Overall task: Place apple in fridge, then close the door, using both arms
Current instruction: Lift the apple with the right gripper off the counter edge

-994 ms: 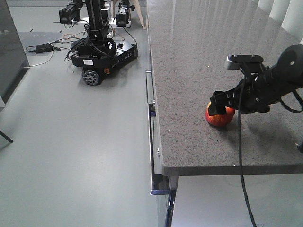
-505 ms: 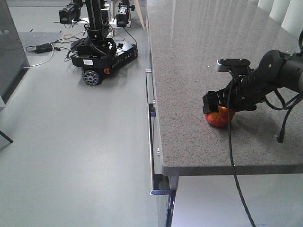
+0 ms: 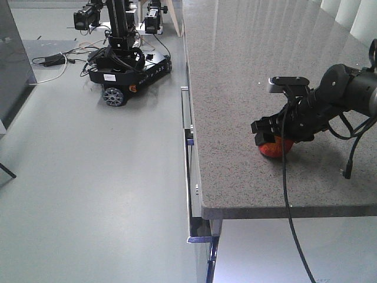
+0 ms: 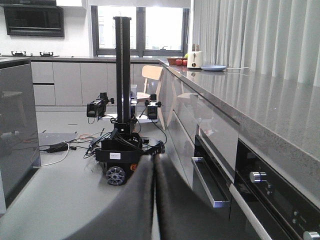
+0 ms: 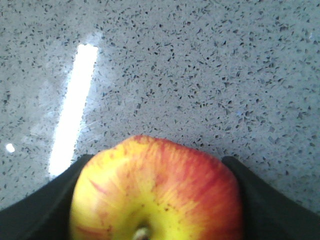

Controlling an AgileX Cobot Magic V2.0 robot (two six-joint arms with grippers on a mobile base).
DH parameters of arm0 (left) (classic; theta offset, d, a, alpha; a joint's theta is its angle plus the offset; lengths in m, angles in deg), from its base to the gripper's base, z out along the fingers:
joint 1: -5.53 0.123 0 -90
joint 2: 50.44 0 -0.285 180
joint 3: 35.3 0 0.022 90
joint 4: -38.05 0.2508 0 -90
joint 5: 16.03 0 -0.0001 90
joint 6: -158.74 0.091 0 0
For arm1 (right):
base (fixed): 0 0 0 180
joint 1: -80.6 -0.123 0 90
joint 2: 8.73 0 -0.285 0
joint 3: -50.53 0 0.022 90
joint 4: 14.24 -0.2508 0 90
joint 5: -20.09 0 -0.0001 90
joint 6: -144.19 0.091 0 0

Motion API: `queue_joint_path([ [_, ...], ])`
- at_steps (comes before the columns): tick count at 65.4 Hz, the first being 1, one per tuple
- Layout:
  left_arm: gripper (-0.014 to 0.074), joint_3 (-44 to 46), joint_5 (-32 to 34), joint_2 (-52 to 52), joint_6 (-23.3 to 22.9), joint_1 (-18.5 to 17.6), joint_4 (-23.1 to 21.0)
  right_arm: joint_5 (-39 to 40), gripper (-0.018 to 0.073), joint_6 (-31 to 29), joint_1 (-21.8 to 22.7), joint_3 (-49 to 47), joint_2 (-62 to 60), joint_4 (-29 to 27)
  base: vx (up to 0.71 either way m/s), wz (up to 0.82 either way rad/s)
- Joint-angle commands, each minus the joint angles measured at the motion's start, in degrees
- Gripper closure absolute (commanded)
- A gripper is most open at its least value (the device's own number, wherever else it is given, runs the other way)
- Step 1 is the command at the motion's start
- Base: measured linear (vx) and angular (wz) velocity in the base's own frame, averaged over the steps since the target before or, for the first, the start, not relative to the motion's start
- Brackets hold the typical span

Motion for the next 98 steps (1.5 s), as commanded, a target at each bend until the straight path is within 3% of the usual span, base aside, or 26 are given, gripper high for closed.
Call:
queue_joint_path([
  [1,0.0602,-1.6,4.3,-0.9,-0.1,-0.3,-0.2,1.0,0.0299,0.0,0.1,-1.9,-3.1,-0.6,0.0,0.0],
  [14,0.0602,-1.6,4.3,-0.9,-0.1,-0.3,-0.2,0.7,0.0382,0.0,0.2,-1.9,-3.7,-0.6,0.0,0.0],
  [29,0.0602,-1.6,4.3,-0.9,-0.1,-0.3,-0.2,-4.7,0.0394,-0.3,-0.7,-0.4,-8.6,-0.5,0.0,0.0],
  [45,0.0602,-1.6,4.3,-0.9,-0.1,-0.3,-0.2,4.3,0.0391,-0.9,-9.3,14.2,-23.4,1.1,0.0,0.0],
  [79,0.0602,-1.6,4.3,-0.9,-0.1,-0.3,-0.2,2.6,0.0391,-1.3,-28.0,29.6,-52.2,1.0,0.0,0.0],
  [98,0.0602,-1.6,4.3,-0.9,-0.1,-0.3,-0.2,0.2,0.0391,-1.9,-33.0,40.6,-66.6,-0.6,0.0,0.0],
])
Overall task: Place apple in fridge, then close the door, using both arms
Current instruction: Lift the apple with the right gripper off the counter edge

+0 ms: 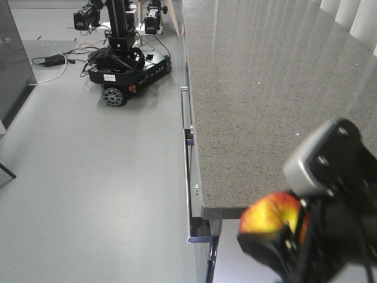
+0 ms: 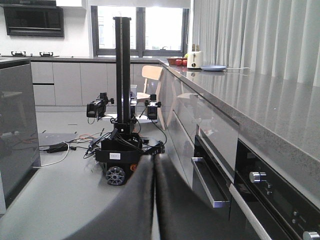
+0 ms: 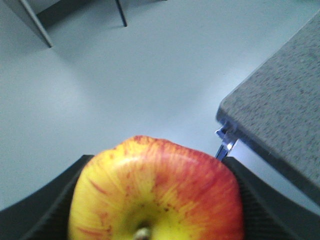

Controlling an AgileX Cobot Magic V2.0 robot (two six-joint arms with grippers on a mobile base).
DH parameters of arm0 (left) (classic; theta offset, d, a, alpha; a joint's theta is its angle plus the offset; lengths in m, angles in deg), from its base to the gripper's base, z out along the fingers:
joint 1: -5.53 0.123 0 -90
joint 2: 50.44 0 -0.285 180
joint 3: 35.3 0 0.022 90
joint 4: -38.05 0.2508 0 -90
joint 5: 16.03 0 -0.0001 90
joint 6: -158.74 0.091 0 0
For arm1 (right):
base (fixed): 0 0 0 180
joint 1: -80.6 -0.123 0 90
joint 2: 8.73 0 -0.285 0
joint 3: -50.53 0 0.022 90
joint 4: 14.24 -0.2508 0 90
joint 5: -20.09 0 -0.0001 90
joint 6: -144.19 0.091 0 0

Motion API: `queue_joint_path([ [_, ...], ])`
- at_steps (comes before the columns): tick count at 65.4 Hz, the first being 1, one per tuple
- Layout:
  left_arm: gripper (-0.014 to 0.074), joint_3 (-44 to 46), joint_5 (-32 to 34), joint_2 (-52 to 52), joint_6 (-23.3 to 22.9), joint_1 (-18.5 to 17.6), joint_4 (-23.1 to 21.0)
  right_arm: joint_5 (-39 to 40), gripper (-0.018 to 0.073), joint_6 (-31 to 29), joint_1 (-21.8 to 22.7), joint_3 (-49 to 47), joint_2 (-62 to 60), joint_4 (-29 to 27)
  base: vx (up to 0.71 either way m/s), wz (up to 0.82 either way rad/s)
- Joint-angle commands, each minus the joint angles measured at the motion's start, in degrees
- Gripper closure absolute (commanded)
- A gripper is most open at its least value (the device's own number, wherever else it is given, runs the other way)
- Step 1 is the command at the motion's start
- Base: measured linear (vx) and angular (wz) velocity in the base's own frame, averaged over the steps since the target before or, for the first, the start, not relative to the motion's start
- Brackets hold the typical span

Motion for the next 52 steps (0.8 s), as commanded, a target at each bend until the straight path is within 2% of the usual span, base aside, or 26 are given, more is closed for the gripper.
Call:
queue_joint_path([
  [1,0.0602,-1.6,4.3,-0.9,-0.1,-0.3,-0.2,1.2,0.0391,-0.9,-0.6,1.6,-5.4,-1.0,0.0,0.0],
  [10,0.0602,-1.6,4.3,-0.9,-0.1,-0.3,-0.2,-2.1,0.0391,-0.9,-0.6,5.0,-11.2,-0.9,0.0,0.0],
  [22,0.0602,-1.6,4.3,-0.9,-0.1,-0.3,-0.2,-2.7,0.0391,-0.5,-0.6,6.7,-15.9,-0.9,0.0,0.0],
  [52,0.0602,-1.6,4.3,-0.9,-0.1,-0.3,-0.2,-2.9,0.0391,-0.5,-0.6,6.7,-16.7,-0.9,0.0,0.0],
])
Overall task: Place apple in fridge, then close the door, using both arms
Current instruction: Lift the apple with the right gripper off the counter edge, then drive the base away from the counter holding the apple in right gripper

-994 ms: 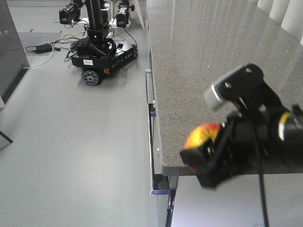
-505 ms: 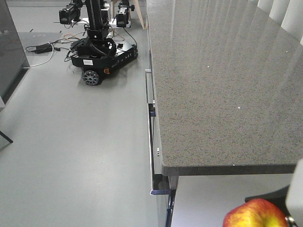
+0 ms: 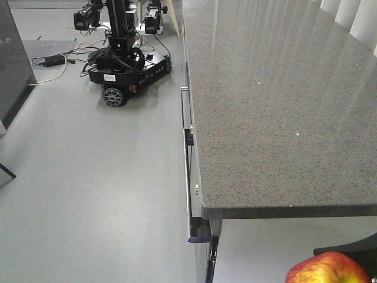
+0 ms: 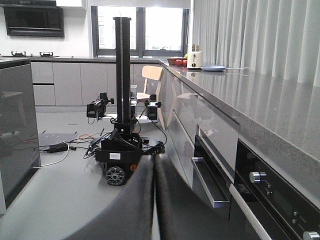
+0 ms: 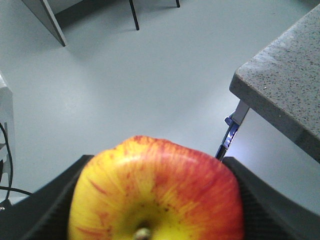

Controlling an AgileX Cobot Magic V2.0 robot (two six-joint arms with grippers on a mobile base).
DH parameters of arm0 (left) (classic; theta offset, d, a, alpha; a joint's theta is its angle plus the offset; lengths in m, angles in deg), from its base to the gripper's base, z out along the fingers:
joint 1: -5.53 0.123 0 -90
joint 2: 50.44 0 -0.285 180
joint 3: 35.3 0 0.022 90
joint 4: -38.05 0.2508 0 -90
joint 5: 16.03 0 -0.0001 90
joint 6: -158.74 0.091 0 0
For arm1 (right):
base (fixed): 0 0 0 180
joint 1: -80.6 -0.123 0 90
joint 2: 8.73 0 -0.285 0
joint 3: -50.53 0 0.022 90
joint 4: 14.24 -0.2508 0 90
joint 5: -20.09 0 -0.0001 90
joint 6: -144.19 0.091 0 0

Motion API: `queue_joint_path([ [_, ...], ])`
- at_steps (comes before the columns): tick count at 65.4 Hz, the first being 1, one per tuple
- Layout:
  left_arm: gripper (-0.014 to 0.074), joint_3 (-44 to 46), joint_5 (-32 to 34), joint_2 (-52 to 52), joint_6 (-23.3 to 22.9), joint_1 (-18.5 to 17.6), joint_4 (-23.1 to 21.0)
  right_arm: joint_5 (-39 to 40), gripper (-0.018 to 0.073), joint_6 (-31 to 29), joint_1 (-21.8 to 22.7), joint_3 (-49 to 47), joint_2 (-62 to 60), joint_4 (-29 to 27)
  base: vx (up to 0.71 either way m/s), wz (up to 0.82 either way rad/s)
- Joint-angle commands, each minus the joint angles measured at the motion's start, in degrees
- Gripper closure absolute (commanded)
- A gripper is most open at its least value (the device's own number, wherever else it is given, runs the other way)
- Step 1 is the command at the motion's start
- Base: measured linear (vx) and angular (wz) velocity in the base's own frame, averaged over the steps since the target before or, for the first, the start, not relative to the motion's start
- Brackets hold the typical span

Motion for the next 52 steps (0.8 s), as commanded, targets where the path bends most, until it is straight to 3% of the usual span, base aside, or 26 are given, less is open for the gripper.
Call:
queue_joint_path([
  [1,0.0602,-1.6,4.3,-0.9,-0.1,-0.3,-0.2,3.3,0.0391,-0.4,-0.1,-1.5,-0.1,-0.8,0.0,0.0],
  [52,0.0602,-1.6,4.3,-0.9,-0.1,-0.3,-0.2,3.3,0.0391,-0.4,-0.1,-1.5,-0.1,-0.8,0.0,0.0],
])
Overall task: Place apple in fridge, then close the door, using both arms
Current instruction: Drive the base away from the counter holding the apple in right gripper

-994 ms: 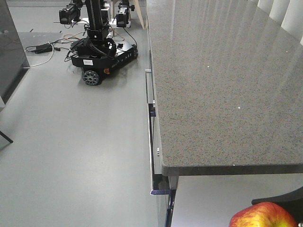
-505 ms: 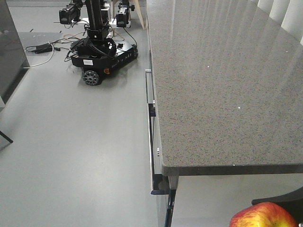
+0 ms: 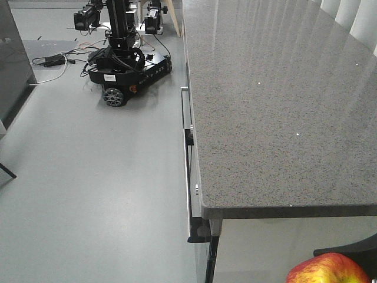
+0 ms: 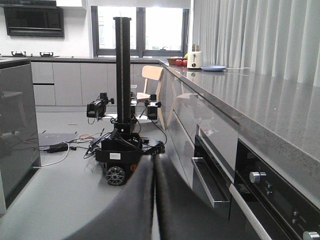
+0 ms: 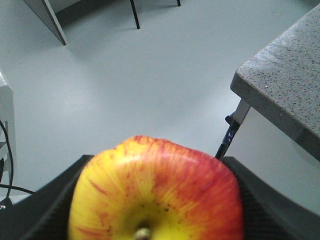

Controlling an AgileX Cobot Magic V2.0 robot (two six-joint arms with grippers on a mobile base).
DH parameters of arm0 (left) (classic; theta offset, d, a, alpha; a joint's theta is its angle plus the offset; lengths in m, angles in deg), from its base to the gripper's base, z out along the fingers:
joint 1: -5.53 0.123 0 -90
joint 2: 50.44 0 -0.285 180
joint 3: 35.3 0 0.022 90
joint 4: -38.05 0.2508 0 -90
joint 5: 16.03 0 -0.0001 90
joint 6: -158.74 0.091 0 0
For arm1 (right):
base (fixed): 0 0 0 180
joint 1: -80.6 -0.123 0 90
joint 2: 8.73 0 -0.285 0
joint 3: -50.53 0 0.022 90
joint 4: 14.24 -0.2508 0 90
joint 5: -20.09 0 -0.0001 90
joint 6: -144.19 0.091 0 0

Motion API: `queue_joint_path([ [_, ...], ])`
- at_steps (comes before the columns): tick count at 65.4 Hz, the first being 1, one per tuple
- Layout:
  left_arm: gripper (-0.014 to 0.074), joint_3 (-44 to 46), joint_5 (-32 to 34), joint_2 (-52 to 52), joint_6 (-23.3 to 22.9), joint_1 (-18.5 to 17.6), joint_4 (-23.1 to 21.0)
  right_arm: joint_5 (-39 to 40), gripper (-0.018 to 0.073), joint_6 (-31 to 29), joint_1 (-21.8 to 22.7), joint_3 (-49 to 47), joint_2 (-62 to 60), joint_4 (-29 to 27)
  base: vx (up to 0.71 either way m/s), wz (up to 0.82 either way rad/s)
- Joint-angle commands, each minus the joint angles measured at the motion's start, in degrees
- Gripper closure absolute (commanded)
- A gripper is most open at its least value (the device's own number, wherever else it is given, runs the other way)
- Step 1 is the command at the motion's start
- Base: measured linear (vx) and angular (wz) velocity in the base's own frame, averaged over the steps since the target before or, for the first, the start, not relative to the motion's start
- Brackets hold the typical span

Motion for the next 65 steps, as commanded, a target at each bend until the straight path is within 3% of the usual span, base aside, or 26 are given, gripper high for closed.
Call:
queue_joint_path([
  [1,0.0602,-1.6,4.3,-0.9,-0.1,-0.3,-0.2,3.5,0.0391,-0.4,0.0,-1.5,-0.1,-0.8,0.0,0.0],
  [65,0.0602,-1.6,4.3,-0.9,-0.1,-0.3,-0.2,3.0,0.0391,-0.4,0.0,-1.5,0.0,-0.8,-0.01,0.11],
])
